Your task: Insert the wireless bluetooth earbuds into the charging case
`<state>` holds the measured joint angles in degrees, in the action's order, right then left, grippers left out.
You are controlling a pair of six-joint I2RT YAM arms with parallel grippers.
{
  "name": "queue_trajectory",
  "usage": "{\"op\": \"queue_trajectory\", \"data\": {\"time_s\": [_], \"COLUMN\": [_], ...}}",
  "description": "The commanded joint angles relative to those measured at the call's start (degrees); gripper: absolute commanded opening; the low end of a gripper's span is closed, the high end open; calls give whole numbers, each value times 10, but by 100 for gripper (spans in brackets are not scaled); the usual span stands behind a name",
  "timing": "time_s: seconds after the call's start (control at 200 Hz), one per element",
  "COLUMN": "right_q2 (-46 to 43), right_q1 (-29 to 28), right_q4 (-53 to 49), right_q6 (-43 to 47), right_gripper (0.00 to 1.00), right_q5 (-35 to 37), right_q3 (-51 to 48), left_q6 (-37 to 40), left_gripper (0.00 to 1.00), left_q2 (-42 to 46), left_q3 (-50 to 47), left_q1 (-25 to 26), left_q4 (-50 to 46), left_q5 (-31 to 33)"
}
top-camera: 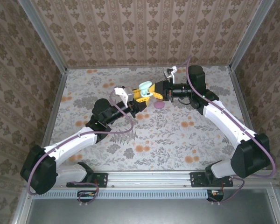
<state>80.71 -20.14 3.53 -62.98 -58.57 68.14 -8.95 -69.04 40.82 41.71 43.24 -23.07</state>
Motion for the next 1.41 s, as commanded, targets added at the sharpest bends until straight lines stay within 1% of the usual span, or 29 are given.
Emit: {"op": "queue_trajectory", "data": {"time_s": [0.0,0.045,0.105,0.345,0.6,0.825,0.89,0.975,1.035,1.09,1.225,1.27,1.4], "right_q2": [-6,-5,-26,-42,-52,-63,-64,-63,-56,-46,-13,18,81], "right_q1": [0,3,6,24,39,43,43,43,44,44,42,38,3], "right_q4": [-10,-10,-10,-56,-85,-136,-160,-217,-246,-250,-237,-239,-247], "right_q6": [11,13,16,54,77,123,144,193,213,219,213,217,233], "right_gripper": [31,35,36,45,47,47,47,48,47,47,44,42,39], "right_q5": [8,11,19,51,76,116,135,182,220,237,229,227,223], "right_q3": [16,17,19,33,33,35,34,29,14,-3,-38,-43,-39], "left_q6": [8,8,6,3,-5,-10,-11,-11,-9,-7,-2,1,6], "left_gripper": [33,33,33,33,33,33,33,33,33,33,34,34,34], "left_q2": [9,10,12,19,30,38,42,51,59,67,93,103,138], "left_q3": [11,11,9,2,-8,-11,-12,-12,-12,-13,-16,-17,-22], "left_q1": [4,3,3,-2,-9,-19,-22,-26,-28,-29,-30,-30,-30], "left_q4": [4,4,5,8,18,17,17,11,4,-1,-24,-32,-55], "left_q5": [7,7,8,12,16,16,17,18,20,23,28,31,42]}}
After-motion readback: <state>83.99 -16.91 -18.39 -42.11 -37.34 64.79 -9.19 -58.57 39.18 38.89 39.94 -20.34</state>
